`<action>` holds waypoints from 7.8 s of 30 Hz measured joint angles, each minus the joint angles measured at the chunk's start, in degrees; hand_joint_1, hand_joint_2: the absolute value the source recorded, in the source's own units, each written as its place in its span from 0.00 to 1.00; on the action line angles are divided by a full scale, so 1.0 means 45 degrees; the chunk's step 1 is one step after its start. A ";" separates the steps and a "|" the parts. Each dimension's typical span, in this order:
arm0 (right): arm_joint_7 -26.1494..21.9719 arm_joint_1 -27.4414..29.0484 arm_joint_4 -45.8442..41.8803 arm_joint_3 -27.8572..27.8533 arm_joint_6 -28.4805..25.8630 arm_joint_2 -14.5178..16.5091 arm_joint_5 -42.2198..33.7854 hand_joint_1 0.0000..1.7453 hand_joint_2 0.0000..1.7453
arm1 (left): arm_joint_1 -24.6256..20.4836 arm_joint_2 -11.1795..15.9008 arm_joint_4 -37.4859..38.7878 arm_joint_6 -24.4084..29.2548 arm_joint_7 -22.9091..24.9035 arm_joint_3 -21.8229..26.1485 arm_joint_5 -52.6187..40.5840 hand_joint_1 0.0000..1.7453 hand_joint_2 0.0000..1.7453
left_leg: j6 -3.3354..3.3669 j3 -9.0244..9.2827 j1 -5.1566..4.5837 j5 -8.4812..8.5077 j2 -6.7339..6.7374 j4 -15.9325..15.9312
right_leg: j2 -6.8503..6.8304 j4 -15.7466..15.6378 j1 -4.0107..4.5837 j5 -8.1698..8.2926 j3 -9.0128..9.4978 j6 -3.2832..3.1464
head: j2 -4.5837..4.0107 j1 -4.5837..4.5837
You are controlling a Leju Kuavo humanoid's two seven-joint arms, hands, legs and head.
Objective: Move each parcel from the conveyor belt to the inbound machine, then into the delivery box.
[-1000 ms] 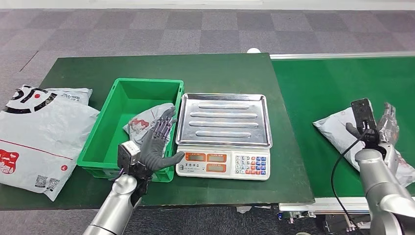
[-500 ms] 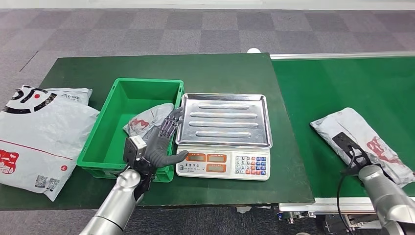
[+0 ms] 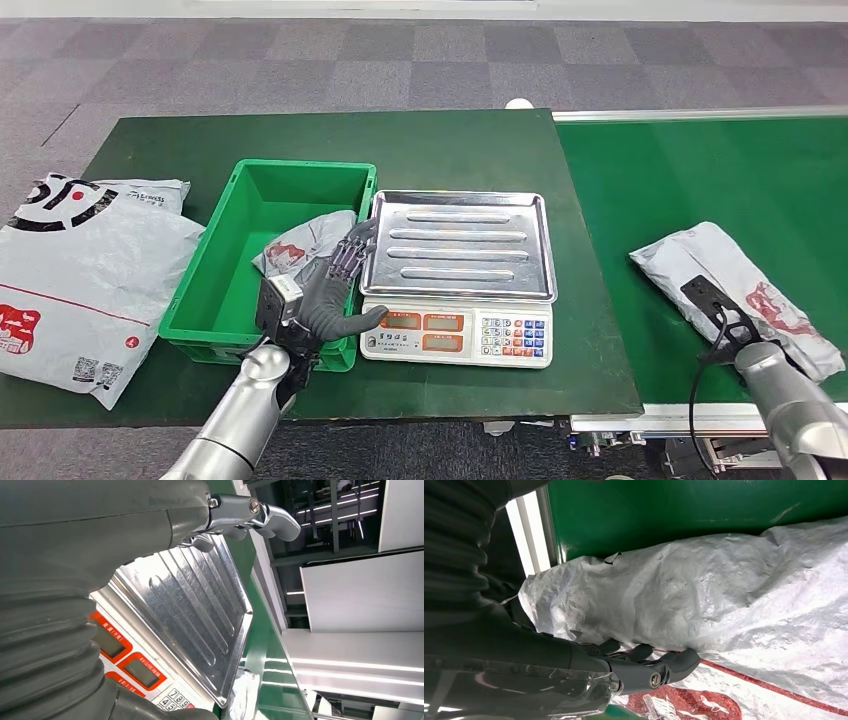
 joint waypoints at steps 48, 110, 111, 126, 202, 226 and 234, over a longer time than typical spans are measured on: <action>0.0466 -0.0223 -0.0297 0.0398 0.0640 0.0294 0.1919 0.00 1.00 | -0.0291 -0.0039 0.0432 0.0259 0.0000 -0.0018 -0.0005 0.00 1.00 | 0.0009 0.0007 -0.0011 0.0005 -0.0007 -0.0004 | -0.0019 0.0001 -0.0009 0.0000 0.0018 0.0002 | 0.0000 0.0000; -1.1781 0.0269 -0.5875 -0.3036 -0.6128 0.2790 -0.2152 1.00 1.00 | 0.0237 0.0051 -0.0152 0.0398 -0.0005 -0.0092 0.0005 0.00 1.00 | 0.0020 0.0014 -0.0010 0.0016 -0.0018 -0.0006 | -0.0026 0.0001 -0.0008 0.0003 0.0028 0.0007 | 0.0000 0.0000; -1.1816 0.0286 -0.5926 -0.3048 -0.6139 0.2800 -0.2171 1.00 1.00 | 0.0237 0.0051 -0.0154 0.0398 -0.0005 -0.0092 0.0005 0.00 1.00 | 0.0020 0.0015 -0.0010 0.0016 -0.0018 -0.0006 | -0.0026 0.0001 -0.0008 0.0003 0.0027 0.0007 | 0.0000 0.0000; -1.0966 0.1353 -0.9675 0.1416 -0.6380 0.3648 0.4184 1.00 1.00 | 0.0203 -0.0199 -0.0040 -0.0035 -0.0002 -0.0263 0.0038 0.00 1.00 | -0.0004 0.0025 0.0007 0.0022 0.0035 -0.0022 | 0.0043 0.0002 0.0004 0.0006 0.0016 -0.0001 | 0.0000 -0.0001; -1.2267 0.3563 -1.0422 -0.0455 -0.8484 0.5366 -0.5568 0.00 1.00 | -0.0125 -0.0480 -0.0120 0.2049 -0.0005 -0.1118 -0.0487 0.00 1.00 | -0.0018 0.0021 0.0004 0.0005 0.0037 -0.0014 | 0.0058 -0.0001 0.0002 0.0004 -0.0006 -0.0004 | 0.0000 0.0000; -1.2279 0.3212 -0.8734 0.0111 -0.8796 0.5577 -0.4646 0.00 1.00 | -0.3730 -0.2568 0.5428 0.5586 0.6489 -0.5681 -0.6885 0.00 1.00 | -0.0006 0.0008 -0.0009 0.0014 -0.0005 -0.0010 | 0.0005 -0.0001 -0.0007 0.0004 0.0002 0.0003 | 0.0000 0.0000; -1.2274 0.3234 -0.8609 0.0074 -0.8813 0.5577 -0.4464 0.00 1.00 | -0.3938 -0.2591 0.5702 0.4833 0.7292 -0.6217 -0.6024 0.00 1.00 | -0.0005 0.0010 -0.0010 0.0015 -0.0005 -0.0009 | 0.0003 -0.0001 -0.0009 0.0005 0.0007 0.0004 | 0.0000 0.0000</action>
